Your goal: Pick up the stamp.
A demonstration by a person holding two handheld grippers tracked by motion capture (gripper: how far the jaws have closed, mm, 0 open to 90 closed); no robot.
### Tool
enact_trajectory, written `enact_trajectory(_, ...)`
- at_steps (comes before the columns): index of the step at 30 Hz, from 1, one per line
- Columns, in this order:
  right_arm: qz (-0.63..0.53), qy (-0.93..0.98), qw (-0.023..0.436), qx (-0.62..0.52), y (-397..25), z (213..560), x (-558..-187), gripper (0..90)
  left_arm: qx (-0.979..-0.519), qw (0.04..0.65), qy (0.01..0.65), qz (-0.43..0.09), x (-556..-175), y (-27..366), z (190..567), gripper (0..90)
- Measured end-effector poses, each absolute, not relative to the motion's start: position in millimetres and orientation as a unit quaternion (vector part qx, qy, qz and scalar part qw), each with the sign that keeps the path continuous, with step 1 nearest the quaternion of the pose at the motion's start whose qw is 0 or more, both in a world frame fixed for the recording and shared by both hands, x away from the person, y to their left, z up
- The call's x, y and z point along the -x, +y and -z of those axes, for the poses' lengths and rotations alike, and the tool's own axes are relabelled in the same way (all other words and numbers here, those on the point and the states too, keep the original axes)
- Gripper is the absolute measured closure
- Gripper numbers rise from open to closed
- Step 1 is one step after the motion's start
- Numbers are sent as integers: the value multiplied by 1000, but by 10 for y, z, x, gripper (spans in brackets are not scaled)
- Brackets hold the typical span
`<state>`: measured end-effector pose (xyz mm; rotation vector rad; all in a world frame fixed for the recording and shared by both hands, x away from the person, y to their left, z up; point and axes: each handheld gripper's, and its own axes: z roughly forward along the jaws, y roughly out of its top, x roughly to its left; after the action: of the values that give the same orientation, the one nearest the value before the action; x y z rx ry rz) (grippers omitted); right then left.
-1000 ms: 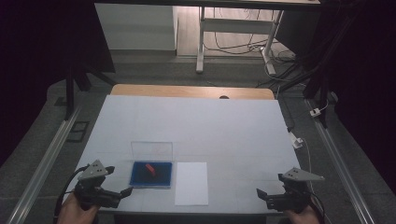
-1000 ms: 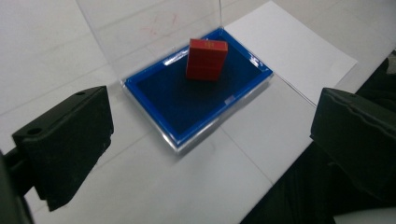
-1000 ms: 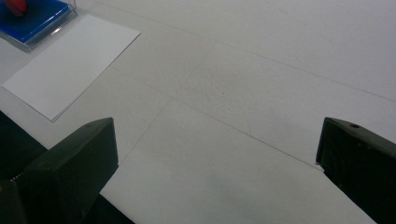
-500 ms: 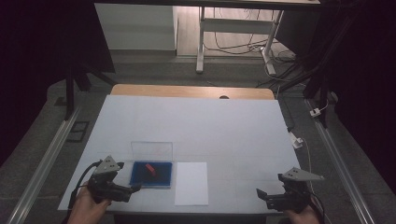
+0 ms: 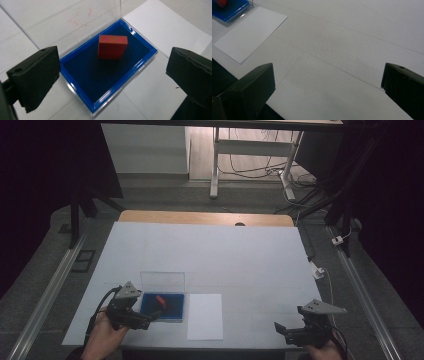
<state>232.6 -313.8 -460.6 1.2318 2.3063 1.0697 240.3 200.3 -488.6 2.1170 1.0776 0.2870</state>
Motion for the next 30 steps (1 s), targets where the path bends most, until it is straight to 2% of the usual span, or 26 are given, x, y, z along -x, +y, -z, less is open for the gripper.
enact_trajectory(18, -372, 808, 157, -429, -3136, 4606, -2328, 0, -851, 328, 397, -102, -2642, 1772, 4958, 0)
enact_trajectory(22, -372, 808, 158, -428, -3136, 4606, -2327, 0, -855, 313, 398, -115, -2669, 1745, 4966, 57)
enact_trajectory(24, -372, 808, 158, -428, -3135, 4606, -2327, 0, -858, 308, 395, -113, -2687, 1744, 4968, 155)
enact_trajectory(30, -372, 808, 159, -428, -3127, 4606, -2323, 0, -862, 304, 389, -116, -2688, 1735, 4948, 335)
